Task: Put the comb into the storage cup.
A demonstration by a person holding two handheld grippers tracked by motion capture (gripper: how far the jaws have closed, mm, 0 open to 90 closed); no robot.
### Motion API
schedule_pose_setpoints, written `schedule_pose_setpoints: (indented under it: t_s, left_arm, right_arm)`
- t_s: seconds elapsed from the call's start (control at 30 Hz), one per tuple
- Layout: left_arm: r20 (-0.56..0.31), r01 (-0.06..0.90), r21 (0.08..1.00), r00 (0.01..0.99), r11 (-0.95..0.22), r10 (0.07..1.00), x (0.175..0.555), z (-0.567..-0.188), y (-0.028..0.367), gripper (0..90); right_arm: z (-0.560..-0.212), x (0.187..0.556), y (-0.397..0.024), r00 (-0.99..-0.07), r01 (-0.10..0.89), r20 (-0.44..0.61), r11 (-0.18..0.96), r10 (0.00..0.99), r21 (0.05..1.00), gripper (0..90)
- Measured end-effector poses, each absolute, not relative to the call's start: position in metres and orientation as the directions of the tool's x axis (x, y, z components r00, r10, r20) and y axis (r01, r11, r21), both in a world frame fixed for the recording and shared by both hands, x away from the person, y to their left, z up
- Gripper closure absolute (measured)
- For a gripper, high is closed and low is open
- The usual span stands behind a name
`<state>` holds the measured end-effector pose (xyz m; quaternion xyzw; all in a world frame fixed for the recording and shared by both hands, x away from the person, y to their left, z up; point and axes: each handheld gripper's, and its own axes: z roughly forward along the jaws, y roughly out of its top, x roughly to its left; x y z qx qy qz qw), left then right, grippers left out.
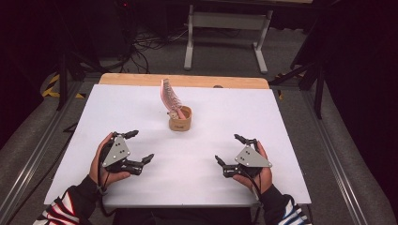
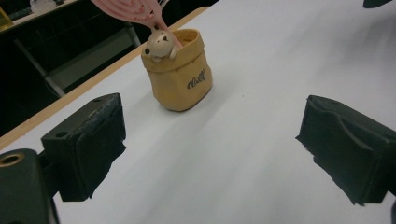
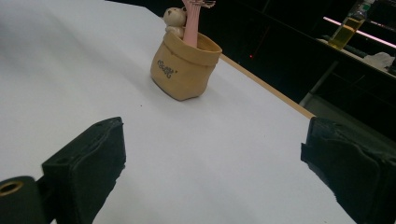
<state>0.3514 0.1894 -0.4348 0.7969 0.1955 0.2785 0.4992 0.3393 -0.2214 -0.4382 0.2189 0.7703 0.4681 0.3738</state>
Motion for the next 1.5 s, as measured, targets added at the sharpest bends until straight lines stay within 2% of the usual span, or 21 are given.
schedule_pose_setpoints:
  t_s: [0.43,1.13,1.5]
  left_arm:
    - [0.241,0.064,0.898,0.757,-0.436,0.607,0.342,-0.444,0.204,8.3]
    - [0.163,0.178,0.901,0.706,-0.395,0.690,0.333,-0.465,0.241,8.3]
    - [0.152,0.190,0.907,0.687,-0.377,0.711,0.327,-0.466,0.251,8.1]
  right_arm:
    - [-0.439,0.336,-0.226,-0.617,-0.002,-0.365,0.463,0.697,0.886,6.6]
    - [-0.445,0.335,-0.235,-0.609,0.025,-0.358,0.468,0.708,0.883,6.6]
    - [-0.446,0.335,-0.236,-0.616,0.025,-0.359,0.474,0.701,0.880,6.5]
